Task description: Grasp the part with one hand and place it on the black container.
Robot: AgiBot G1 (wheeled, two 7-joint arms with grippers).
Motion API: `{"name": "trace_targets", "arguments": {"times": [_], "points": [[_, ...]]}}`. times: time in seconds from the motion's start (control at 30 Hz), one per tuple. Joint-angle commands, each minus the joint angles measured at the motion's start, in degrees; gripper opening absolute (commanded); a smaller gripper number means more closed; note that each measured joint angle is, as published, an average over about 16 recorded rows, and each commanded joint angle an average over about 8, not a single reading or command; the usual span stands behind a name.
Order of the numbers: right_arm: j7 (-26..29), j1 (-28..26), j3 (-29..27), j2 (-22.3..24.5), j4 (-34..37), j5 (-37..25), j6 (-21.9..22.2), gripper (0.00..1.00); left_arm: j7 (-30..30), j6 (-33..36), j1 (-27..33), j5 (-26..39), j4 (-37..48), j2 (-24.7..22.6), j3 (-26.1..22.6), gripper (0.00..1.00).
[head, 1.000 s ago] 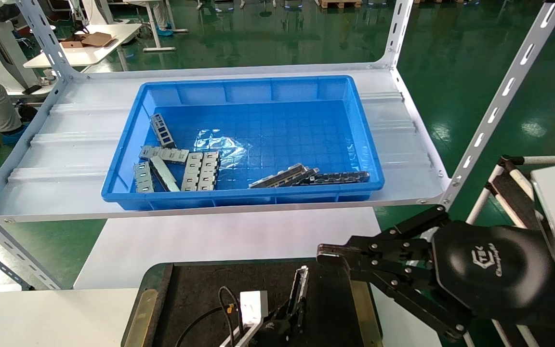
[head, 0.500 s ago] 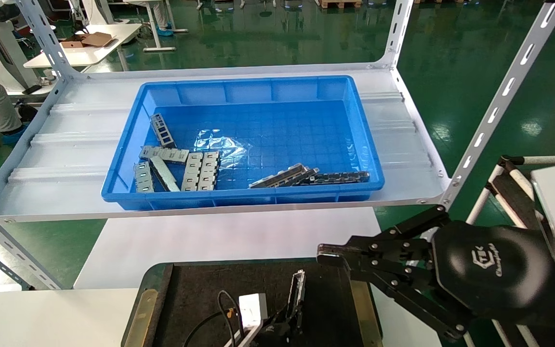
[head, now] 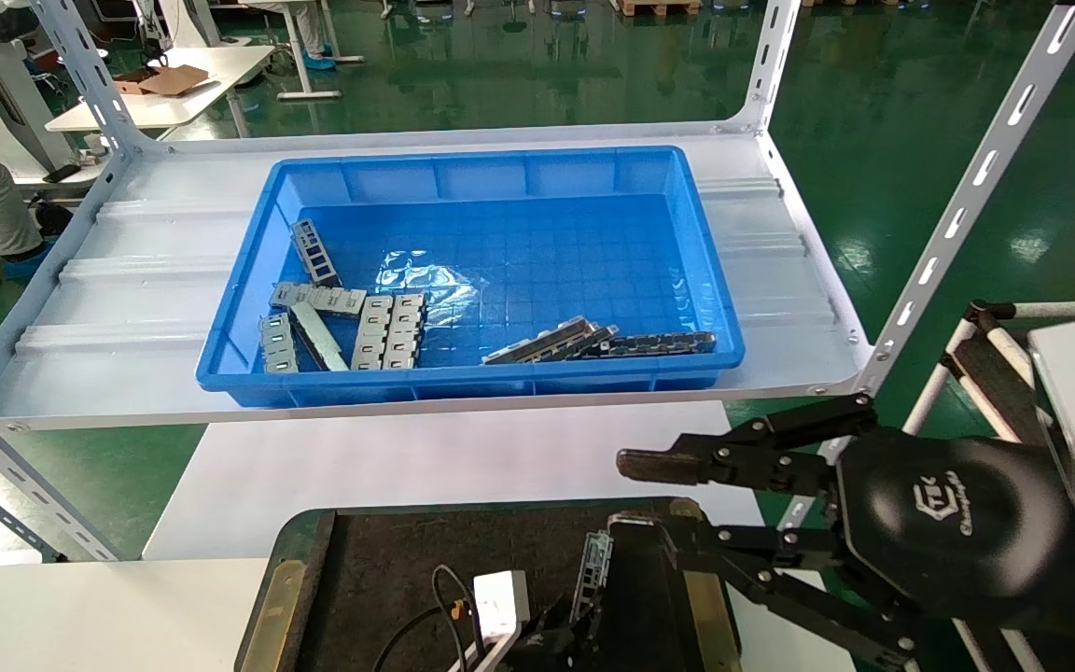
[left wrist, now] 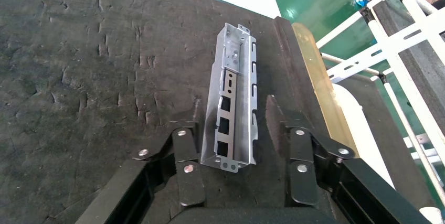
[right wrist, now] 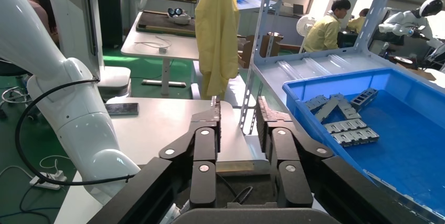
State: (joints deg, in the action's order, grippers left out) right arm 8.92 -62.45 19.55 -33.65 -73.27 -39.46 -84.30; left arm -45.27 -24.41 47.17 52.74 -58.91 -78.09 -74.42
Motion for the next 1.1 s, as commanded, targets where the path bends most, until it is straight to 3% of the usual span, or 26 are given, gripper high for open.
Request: {"name": "trace_targets", "arguments": {"times": [0.03,0.53,1.1], "points": [[0.00,0.00,0.00,0.00,0.00,0.00,0.00,1.00,-0.66,-0.45,0.30,-0.22,-0.06,0.00,-0.85,1.00],[-0.01,-0.01,0.02,0.01,0.00,0.01,0.01,1.00,-3.85,1.67,3.74,8.11,-3.09,2.99,-3.45,1.00],[-0.02,-0.01,0.04,0.02,0.00,0.03,0.02,1.00,-9.28,16.07,7.75,21.85,-15.51,17.06,-1.26,1.00]]}}
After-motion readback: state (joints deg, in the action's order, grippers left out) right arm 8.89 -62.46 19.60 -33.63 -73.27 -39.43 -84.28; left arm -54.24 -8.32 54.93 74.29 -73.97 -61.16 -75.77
